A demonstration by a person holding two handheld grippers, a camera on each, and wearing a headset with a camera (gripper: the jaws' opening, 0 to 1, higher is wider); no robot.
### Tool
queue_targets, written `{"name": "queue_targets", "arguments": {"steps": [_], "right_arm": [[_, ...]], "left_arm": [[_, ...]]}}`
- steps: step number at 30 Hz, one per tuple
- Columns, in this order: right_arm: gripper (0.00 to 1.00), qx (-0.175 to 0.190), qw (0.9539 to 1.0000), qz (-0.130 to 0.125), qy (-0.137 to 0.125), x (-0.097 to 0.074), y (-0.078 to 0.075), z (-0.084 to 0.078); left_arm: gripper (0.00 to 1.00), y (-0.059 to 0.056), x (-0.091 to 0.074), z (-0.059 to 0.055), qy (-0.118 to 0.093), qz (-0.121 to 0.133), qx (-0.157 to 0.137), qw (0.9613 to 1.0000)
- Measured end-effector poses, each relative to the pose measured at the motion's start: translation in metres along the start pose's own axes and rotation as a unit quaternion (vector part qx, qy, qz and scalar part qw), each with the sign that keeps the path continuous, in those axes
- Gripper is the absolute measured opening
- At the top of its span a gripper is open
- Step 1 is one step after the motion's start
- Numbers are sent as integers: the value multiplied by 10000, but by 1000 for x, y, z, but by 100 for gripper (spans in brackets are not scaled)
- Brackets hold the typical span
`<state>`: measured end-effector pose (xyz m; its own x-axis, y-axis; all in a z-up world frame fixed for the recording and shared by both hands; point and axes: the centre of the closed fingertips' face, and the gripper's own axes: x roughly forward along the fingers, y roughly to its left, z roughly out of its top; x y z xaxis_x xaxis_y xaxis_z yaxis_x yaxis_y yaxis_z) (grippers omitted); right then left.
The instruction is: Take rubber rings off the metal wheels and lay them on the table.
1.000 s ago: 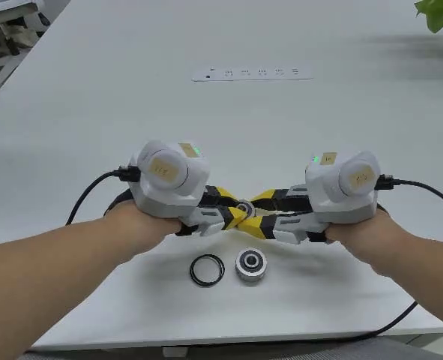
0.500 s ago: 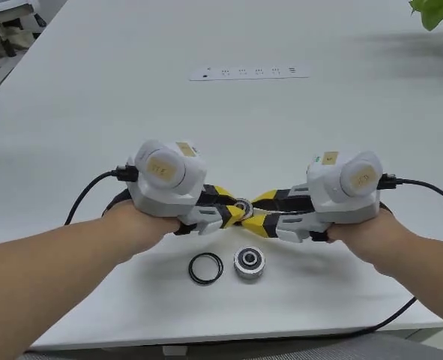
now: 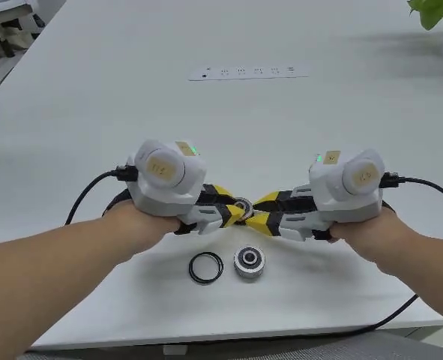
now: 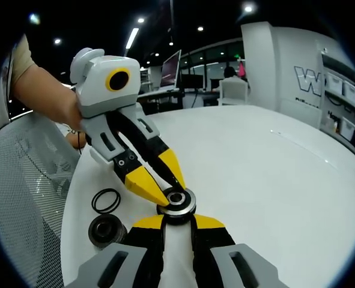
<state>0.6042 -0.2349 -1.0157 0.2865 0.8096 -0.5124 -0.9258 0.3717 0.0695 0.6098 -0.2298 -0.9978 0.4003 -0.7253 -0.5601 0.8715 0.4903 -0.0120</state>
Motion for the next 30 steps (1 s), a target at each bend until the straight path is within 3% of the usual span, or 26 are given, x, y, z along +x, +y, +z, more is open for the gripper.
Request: {"name": "queue_targets", "arguments": {"steps": [4, 13, 18, 20, 24, 27, 29, 30], "right_arm": [[0, 341, 9994, -20, -23, -4, -5, -3], [0, 632, 9980, -76, 5, -4, -2, -2], [0, 1215, 9924, -141, -141, -6, -4, -1], [0, 1329, 9910, -138, -60, -7, -6, -6], [0, 1289, 9916, -3, -93, -8, 0, -6], [0, 911, 9954, 176, -247, -8, 5, 1], [0, 720, 9972, 124, -182, -8, 6, 0], [5, 640, 9978, 87, -163, -7, 7, 1]], "left_arm": [[14, 0, 0, 0, -3, 2, -19, 10000], [14, 2, 1, -1, -1, 38, -20, 10000], [13, 3, 1, -1, 8, 64, 12, 10000], [13, 3, 2, -1, 10, 77, 1, 10000], [13, 4, 2, -1, 13, 86, -1, 10000], [13, 5, 2, -2, 11, 83, -1, 10000], [13, 5, 2, -2, 12, 82, -1, 10000], [13, 5, 2, -2, 12, 82, -2, 10000]]}}
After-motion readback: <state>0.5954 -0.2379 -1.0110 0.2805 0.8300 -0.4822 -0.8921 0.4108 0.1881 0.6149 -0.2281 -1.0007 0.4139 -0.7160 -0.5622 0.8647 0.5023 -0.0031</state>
